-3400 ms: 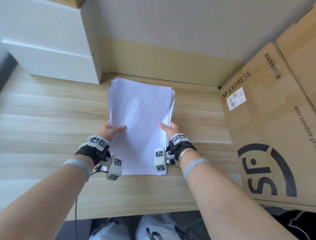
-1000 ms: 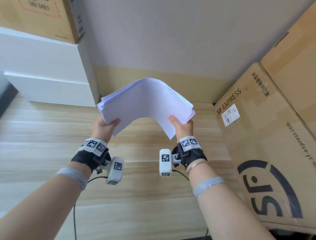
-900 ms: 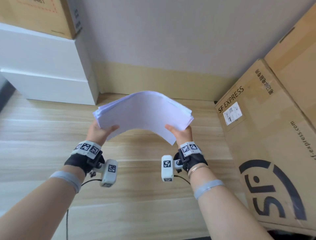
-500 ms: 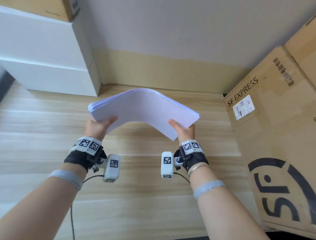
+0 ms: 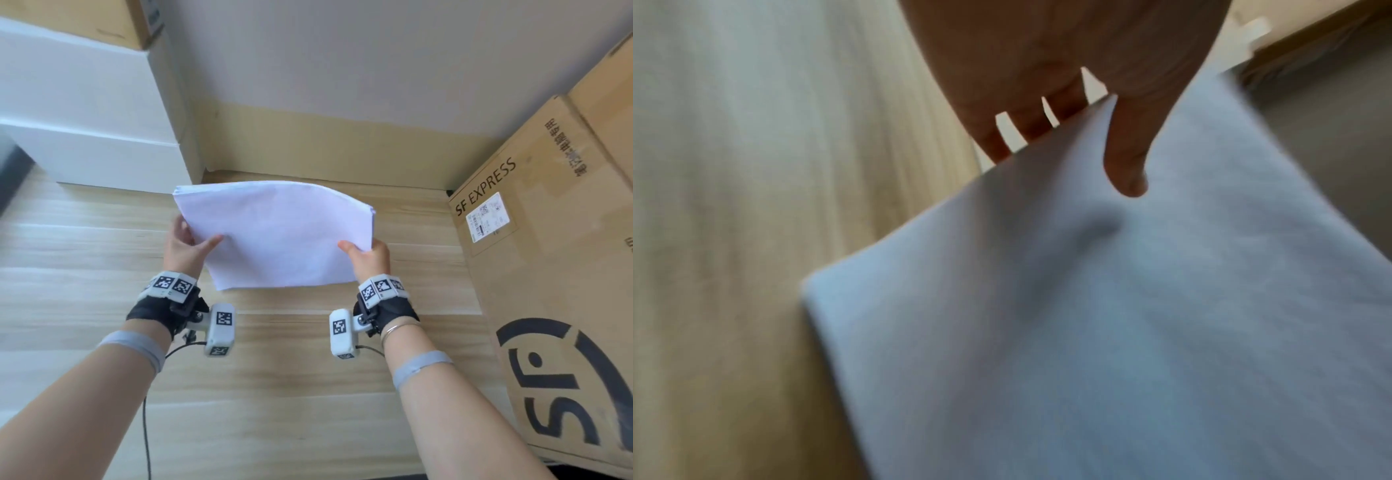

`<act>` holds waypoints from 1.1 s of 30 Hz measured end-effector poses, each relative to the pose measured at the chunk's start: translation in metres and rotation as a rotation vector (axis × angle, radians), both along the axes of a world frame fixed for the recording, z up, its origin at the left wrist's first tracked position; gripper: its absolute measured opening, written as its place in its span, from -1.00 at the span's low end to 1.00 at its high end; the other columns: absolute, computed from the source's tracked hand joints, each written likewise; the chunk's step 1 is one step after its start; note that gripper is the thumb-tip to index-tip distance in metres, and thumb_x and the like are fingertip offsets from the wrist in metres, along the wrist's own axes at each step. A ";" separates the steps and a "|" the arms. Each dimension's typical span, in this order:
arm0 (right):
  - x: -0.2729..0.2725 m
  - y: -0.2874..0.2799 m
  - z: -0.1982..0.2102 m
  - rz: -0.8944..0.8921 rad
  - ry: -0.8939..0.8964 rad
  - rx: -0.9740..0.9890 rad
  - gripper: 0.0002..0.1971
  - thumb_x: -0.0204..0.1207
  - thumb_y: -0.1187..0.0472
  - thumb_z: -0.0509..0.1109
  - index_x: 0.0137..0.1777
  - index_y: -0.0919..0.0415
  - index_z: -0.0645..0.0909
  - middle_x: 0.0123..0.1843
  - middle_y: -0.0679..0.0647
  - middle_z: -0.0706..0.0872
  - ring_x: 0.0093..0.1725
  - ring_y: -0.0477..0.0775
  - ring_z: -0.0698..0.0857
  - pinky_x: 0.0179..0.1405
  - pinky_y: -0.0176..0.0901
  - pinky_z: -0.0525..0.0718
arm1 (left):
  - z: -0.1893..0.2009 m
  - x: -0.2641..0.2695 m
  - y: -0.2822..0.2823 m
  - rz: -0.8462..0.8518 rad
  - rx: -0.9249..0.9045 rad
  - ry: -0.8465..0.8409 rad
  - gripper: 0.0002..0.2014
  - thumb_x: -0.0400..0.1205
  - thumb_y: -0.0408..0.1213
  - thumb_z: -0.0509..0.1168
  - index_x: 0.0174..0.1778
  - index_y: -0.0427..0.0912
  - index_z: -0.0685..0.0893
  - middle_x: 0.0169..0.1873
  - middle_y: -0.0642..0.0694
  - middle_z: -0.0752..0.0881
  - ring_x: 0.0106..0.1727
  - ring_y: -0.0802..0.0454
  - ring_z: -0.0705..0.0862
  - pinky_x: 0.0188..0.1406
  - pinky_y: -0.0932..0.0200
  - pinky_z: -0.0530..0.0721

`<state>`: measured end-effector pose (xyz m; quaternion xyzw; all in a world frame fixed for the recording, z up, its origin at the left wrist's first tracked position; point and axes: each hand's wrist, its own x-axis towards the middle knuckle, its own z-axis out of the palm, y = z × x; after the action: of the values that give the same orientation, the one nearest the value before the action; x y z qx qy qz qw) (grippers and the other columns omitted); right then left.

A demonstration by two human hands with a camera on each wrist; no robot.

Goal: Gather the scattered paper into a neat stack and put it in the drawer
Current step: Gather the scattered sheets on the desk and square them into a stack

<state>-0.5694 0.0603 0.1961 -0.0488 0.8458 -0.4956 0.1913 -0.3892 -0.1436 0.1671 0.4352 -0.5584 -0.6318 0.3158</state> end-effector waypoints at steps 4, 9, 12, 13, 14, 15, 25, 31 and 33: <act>-0.016 -0.013 0.050 0.205 0.139 0.136 -0.79 0.38 0.18 0.53 -0.03 0.27 0.79 -0.24 0.07 0.69 -0.21 0.03 0.62 -0.21 -0.25 0.48 | 0.044 -0.012 -0.024 -0.047 -0.319 -0.156 0.00 0.35 -0.41 0.54 0.62 0.01 0.11 0.53 -0.17 0.33 0.51 -0.02 0.38 0.49 0.03 0.40; -0.012 -0.033 0.103 0.518 0.368 0.322 -0.75 0.41 0.12 0.45 0.08 0.02 0.77 -0.20 0.28 0.71 -0.18 0.22 0.61 -0.19 -0.17 0.54 | 0.113 -0.033 -0.028 -0.591 -0.714 -0.586 -0.46 0.41 -0.23 0.50 0.35 0.00 0.61 0.28 -0.06 0.68 0.35 -0.06 0.57 0.32 0.14 0.39; -0.008 -0.042 0.120 0.625 0.459 0.341 -0.82 0.38 0.11 0.46 -0.02 0.01 0.79 -0.20 0.08 0.78 -0.12 0.12 0.69 -0.15 -0.16 0.58 | 0.126 -0.038 -0.019 -0.728 -0.689 -0.660 -0.68 0.52 -0.26 0.41 0.21 -0.17 0.72 -0.07 -0.11 0.72 -0.04 0.03 0.59 -0.06 0.25 0.40; -0.008 -0.043 0.124 0.626 0.466 0.344 -0.83 0.37 0.10 0.48 -0.05 0.01 0.79 -0.19 0.08 0.79 -0.12 0.11 0.70 -0.13 -0.15 0.60 | 0.123 -0.039 -0.017 -0.694 -0.680 -0.670 -0.72 0.54 -0.26 0.38 0.14 -0.24 0.74 -0.10 -0.13 0.70 -0.06 0.02 0.57 -0.09 0.24 0.38; -0.010 -0.042 0.125 0.609 0.467 0.341 -0.84 0.34 0.10 0.50 -0.09 0.01 0.78 -0.21 0.07 0.79 -0.15 0.09 0.69 -0.13 -0.15 0.61 | 0.119 -0.036 -0.016 -0.634 -0.643 -0.662 -0.76 0.56 -0.24 0.36 0.04 -0.31 0.75 -0.14 -0.15 0.68 -0.09 0.00 0.55 -0.12 0.22 0.36; -0.014 -0.039 0.126 0.579 0.465 0.318 -0.87 0.30 0.12 0.53 -0.14 0.00 0.77 -0.25 0.05 0.77 -0.20 0.07 0.66 -0.17 -0.16 0.60 | 0.115 -0.033 -0.014 -0.572 -0.589 -0.639 -0.79 0.57 -0.24 0.35 -0.09 -0.35 0.72 -0.17 -0.15 0.64 -0.11 -0.03 0.53 -0.14 0.20 0.34; 0.009 -0.036 0.077 0.274 0.039 -0.256 -0.83 0.49 0.48 0.40 0.06 0.47 0.67 -0.05 0.12 0.71 -0.49 -0.49 0.66 -0.24 -0.42 0.65 | 0.084 -0.005 0.008 -0.302 -0.261 -0.247 -0.85 0.59 -0.33 0.32 -0.29 -0.07 0.66 -0.41 0.10 0.65 -0.43 0.43 0.63 -0.41 0.56 0.51; 0.017 -0.028 0.067 0.252 -0.102 -0.255 -0.74 0.39 0.46 0.51 -0.32 0.08 0.62 -0.28 -0.07 0.70 -0.37 -0.23 0.70 -0.21 -0.29 0.67 | 0.076 0.011 0.009 -0.366 -0.136 -0.143 -0.75 0.46 -0.42 0.45 -0.26 0.06 0.61 -0.52 0.48 0.71 -0.33 0.42 0.70 -0.30 0.57 0.63; 0.026 -0.027 0.056 0.264 -0.159 -0.200 -0.81 0.34 0.43 0.56 -0.20 0.17 0.64 -0.22 -0.01 0.71 -0.37 -0.25 0.72 -0.25 -0.34 0.66 | 0.068 0.016 0.012 -0.354 -0.034 -0.127 -0.64 0.16 -0.18 0.58 -0.20 0.09 0.61 -0.45 0.32 0.78 -0.17 0.21 0.69 -0.12 0.32 0.69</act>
<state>-0.5434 0.0332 0.2520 -0.1387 0.7606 -0.5503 0.3152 -0.3735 -0.1320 0.2355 0.3636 -0.6556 -0.6394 0.1710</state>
